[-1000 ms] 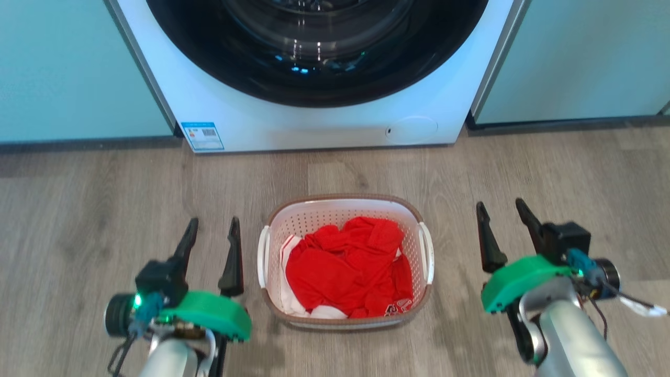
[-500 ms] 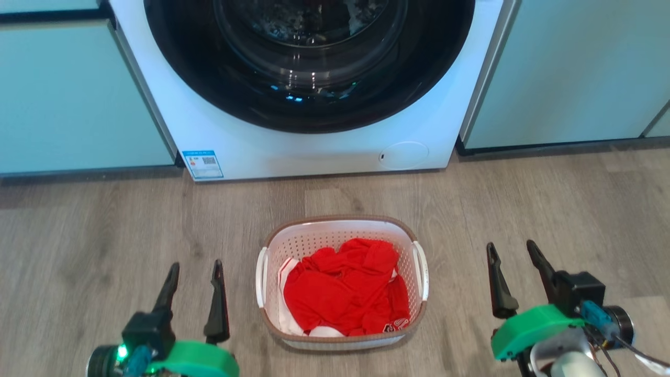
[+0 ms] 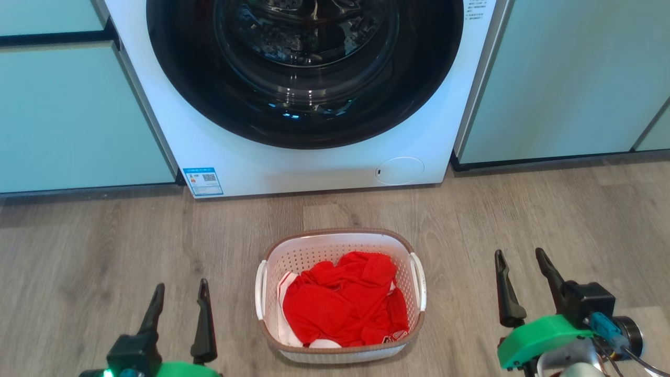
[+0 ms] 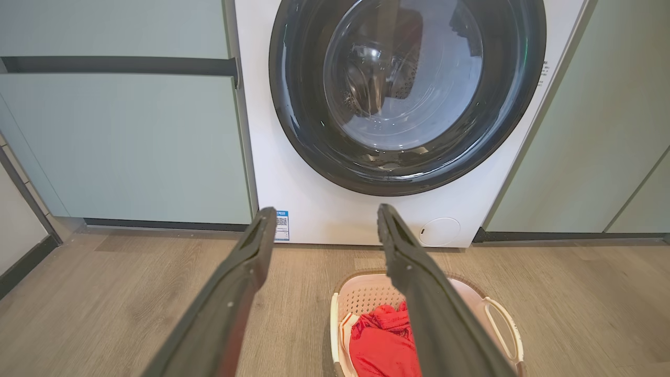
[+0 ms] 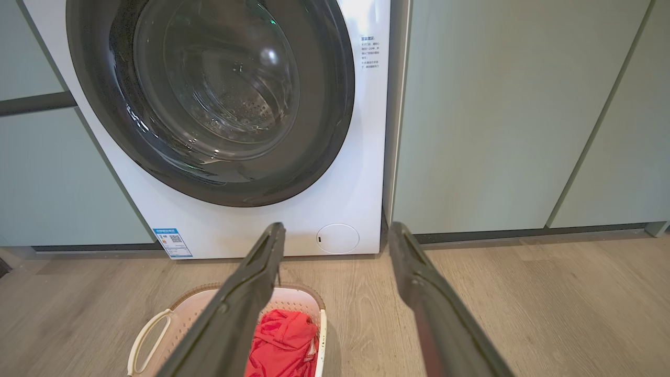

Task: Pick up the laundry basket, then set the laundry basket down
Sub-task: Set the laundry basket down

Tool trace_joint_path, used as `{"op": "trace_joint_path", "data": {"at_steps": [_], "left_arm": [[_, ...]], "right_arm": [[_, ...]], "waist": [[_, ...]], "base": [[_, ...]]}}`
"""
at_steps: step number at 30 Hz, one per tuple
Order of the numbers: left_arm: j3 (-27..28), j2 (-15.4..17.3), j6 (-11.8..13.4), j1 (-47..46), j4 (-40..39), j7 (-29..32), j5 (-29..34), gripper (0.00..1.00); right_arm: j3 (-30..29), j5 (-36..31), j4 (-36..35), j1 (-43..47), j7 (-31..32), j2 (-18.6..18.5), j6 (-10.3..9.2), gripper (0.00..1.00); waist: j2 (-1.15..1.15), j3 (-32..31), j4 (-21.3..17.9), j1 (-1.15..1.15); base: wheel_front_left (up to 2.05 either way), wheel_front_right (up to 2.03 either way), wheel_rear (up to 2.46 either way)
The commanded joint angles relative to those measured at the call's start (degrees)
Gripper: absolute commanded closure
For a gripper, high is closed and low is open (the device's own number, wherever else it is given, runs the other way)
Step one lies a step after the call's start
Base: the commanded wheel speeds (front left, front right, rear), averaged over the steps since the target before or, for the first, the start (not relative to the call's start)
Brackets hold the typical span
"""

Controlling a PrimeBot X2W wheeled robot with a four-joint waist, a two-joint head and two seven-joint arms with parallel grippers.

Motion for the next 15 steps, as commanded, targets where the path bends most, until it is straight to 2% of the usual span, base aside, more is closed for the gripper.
{"op": "trace_joint_path", "data": {"at_steps": [1,15], "left_arm": [[2.57,-0.31,0.28,-1.76,-2.05,-0.55,0.25,0.0],[2.42,-0.41,-0.18,-1.75,-1.76,-0.55,0.76,0.0]], "right_arm": [[1.13,-0.5,-2.16,-0.68,-0.69,-0.39,0.14,0.0],[0.36,-0.73,-2.25,-0.95,-0.69,-0.39,0.14,0.0]], "waist": [[0.0,-0.17,0.03,0.01],[0.0,0.03,-0.42,0.01]], "base": [[0.0,0.0,0.0],[0.0,0.0,0.0]]}}
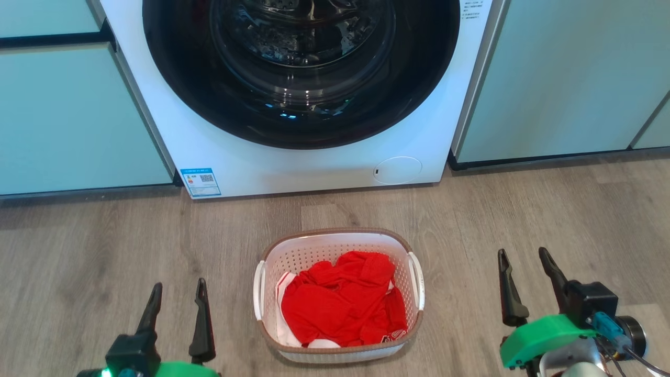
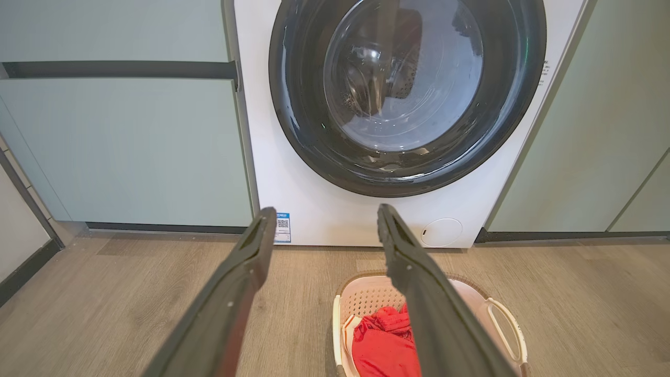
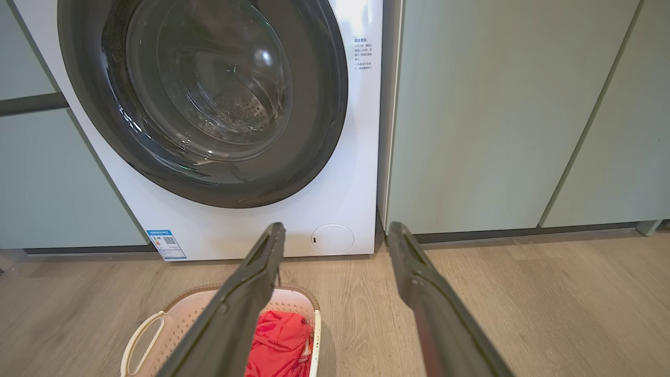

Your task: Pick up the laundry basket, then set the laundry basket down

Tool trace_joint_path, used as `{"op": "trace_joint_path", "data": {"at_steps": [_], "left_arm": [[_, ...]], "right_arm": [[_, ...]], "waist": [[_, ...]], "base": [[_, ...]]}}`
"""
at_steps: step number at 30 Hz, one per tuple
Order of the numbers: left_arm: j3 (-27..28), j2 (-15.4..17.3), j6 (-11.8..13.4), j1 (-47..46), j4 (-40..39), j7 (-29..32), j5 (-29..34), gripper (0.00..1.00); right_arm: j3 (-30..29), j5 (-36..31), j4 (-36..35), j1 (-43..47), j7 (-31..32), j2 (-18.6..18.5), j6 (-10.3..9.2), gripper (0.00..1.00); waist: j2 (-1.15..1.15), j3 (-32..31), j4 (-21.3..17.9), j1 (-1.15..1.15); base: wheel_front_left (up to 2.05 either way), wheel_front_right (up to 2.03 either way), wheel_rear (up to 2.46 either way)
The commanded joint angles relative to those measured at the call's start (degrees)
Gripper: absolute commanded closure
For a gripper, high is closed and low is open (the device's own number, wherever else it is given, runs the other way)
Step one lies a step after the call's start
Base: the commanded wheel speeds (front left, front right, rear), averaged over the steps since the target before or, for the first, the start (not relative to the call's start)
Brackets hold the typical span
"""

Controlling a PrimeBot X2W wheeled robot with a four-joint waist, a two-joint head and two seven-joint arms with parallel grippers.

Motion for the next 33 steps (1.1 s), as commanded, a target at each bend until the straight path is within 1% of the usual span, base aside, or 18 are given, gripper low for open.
{"op": "trace_joint_path", "data": {"at_steps": [1,11,12,16,33], "left_arm": [[1.73,-0.37,-0.1,-1.79,-1.55,-0.55,0.26,0.0],[1.89,-0.4,-0.16,-2.01,-0.51,-0.55,-0.3,0.0],[0.07,-0.01,-0.02,-0.01,1.32,0.0,-0.04,1.0],[-0.06,-0.05,-0.04,0.26,4.33,0.24,-0.45,1.0],[0.96,0.59,-1.57,-2.41,5.52,2.37,-12.57,1.0]], "right_arm": [[0.85,-0.4,-2.15,-0.99,-0.69,-0.39,0.14,0.0],[0.44,-0.43,-1.92,-1.16,-0.69,-0.39,0.14,0.0],[-0.59,-0.07,-0.02,-0.01,0.0,0.0,0.0,1.0],[-0.22,0.36,2.9,0.48,0.14,0.09,0.0,1.0],[-0.76,12.34,2.92,-0.82,2.35,-0.59,0.02,1.0]], "waist": [[0.0,0.0,-0.04,0.0],[0.0,-0.03,0.05,0.0],[0.0,-0.03,0.04,0.0],[0.0,-0.02,0.05,0.0],[0.0,0.27,0.31,0.0]], "base": [[0.0,0.0,0.0],[0.0,0.0,0.0],[0.0,0.0,0.0],[0.0,0.0,0.0],[0.0,0.0,0.0]]}}
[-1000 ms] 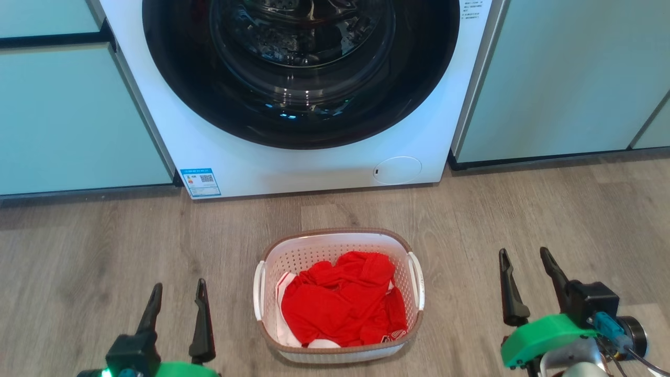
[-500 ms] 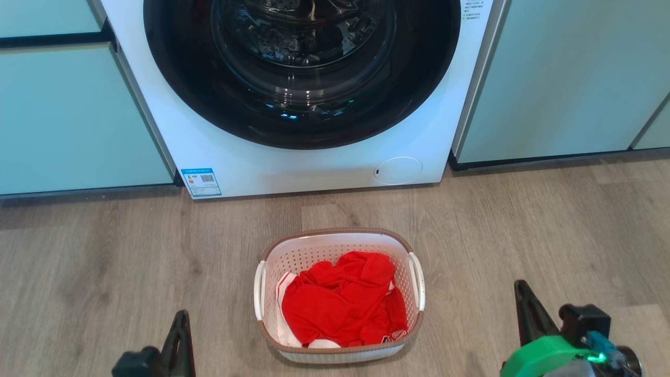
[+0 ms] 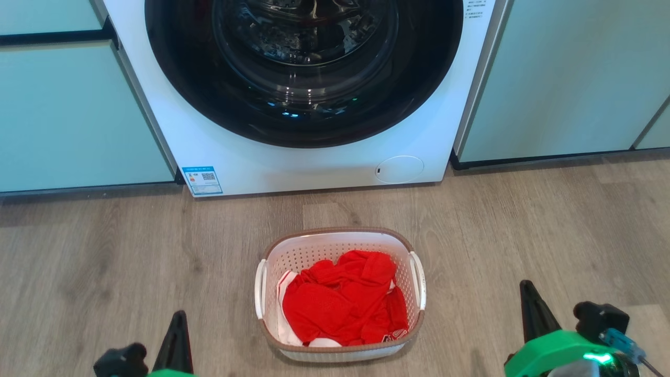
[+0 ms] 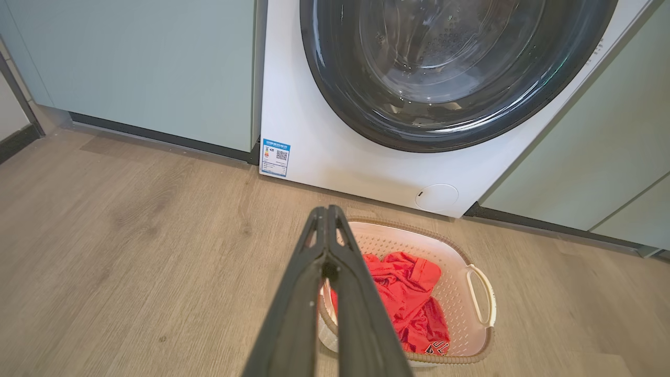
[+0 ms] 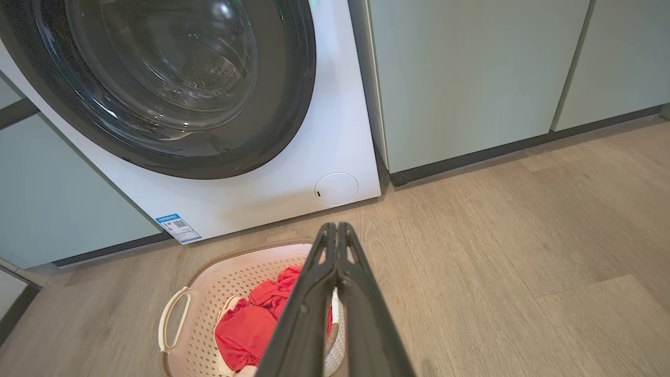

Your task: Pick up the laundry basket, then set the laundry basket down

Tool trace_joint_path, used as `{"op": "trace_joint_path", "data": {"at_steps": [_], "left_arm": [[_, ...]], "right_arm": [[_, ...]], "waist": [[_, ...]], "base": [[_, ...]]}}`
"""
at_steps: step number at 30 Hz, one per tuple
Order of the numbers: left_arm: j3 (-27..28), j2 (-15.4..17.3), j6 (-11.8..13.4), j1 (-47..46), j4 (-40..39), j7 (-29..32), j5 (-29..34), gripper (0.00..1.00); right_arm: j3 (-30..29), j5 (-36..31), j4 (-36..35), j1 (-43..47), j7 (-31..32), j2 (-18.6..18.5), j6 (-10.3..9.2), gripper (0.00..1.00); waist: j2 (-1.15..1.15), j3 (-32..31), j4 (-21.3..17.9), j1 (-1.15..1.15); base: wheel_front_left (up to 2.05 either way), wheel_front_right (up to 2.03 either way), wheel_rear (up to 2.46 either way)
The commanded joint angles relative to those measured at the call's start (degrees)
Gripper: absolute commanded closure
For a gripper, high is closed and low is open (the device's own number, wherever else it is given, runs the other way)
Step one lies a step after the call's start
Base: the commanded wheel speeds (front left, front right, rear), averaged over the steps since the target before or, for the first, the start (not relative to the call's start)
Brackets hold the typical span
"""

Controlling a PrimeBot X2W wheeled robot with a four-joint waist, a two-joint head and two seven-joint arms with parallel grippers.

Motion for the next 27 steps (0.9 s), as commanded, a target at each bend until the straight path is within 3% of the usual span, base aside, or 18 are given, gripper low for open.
{"op": "trace_joint_path", "data": {"at_steps": [1,27], "left_arm": [[0.73,0.61,-0.4,-2.96,-1.53,0.13,-1.44,1.0],[2.71,1.17,-2.84,-7.03,0.26,3.72,-19.43,1.0]], "right_arm": [[-0.37,1.54,-1.81,-2.88,0.34,-0.76,0.02,1.0],[-1.66,19.3,-1.79,-4.83,4.06,-1.38,0.05,1.0]], "waist": [[0.0,0.02,0.02,0.0],[0.0,0.46,0.42,0.0]], "base": [[0.0,0.0,0.0],[0.0,0.0,0.0]]}}
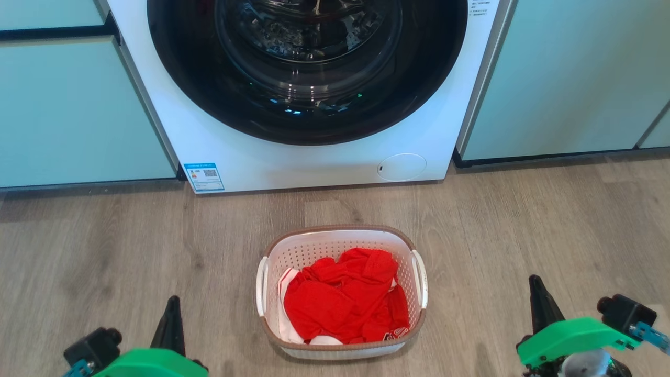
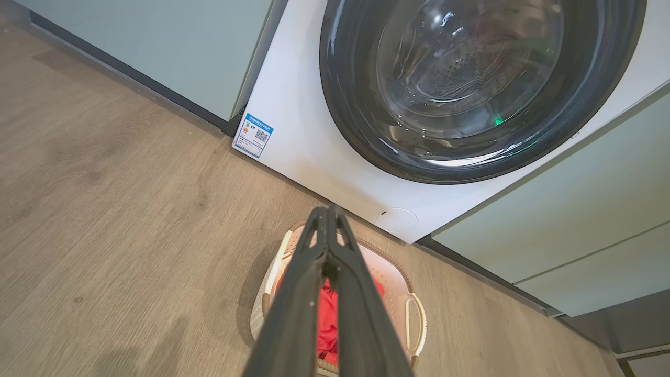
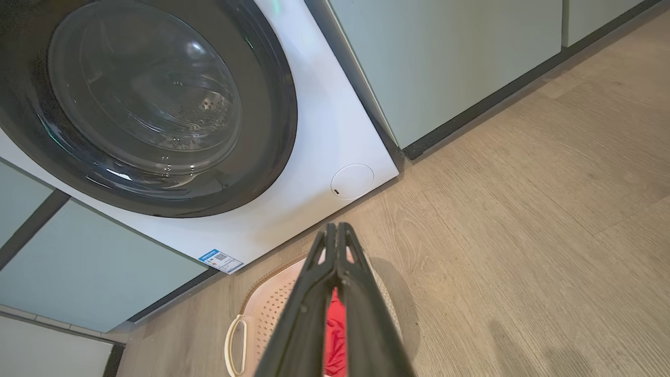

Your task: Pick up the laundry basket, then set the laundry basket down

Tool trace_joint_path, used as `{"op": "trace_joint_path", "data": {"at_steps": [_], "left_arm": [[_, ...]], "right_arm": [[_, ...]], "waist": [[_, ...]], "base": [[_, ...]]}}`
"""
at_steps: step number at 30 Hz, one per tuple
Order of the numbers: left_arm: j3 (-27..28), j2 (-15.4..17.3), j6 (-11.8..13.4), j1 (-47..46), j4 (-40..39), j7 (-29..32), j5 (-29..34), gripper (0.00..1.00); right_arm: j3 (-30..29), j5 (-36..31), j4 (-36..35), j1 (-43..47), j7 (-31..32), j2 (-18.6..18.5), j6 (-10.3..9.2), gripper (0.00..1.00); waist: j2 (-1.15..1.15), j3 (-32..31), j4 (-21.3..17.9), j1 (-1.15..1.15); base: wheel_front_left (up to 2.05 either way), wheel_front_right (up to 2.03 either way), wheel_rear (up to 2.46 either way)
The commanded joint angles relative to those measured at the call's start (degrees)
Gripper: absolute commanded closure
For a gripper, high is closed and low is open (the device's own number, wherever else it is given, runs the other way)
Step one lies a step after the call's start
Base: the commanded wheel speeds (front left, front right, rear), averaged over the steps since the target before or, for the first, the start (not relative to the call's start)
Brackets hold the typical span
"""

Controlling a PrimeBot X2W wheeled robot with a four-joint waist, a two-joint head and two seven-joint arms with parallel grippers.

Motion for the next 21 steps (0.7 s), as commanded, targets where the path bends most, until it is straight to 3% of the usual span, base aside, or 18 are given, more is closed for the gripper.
{"op": "trace_joint_path", "data": {"at_steps": [1,21], "left_arm": [[1.14,0.95,-0.53,-2.89,-1.51,0.35,-1.51,1.0],[3.03,1.12,-2.37,-5.98,-0.21,3.4,-15.04,1.0]], "right_arm": [[-0.11,1.64,-1.79,-3.27,0.49,-1.23,0.05,1.0],[-1.4,15.04,-1.75,-4.79,3.59,-1.48,0.08,1.0]], "waist": [[0.0,0.02,0.02,0.0],[0.0,0.36,0.33,0.0]], "base": [[0.0,0.0,0.0],[0.0,0.0,0.0]]}}
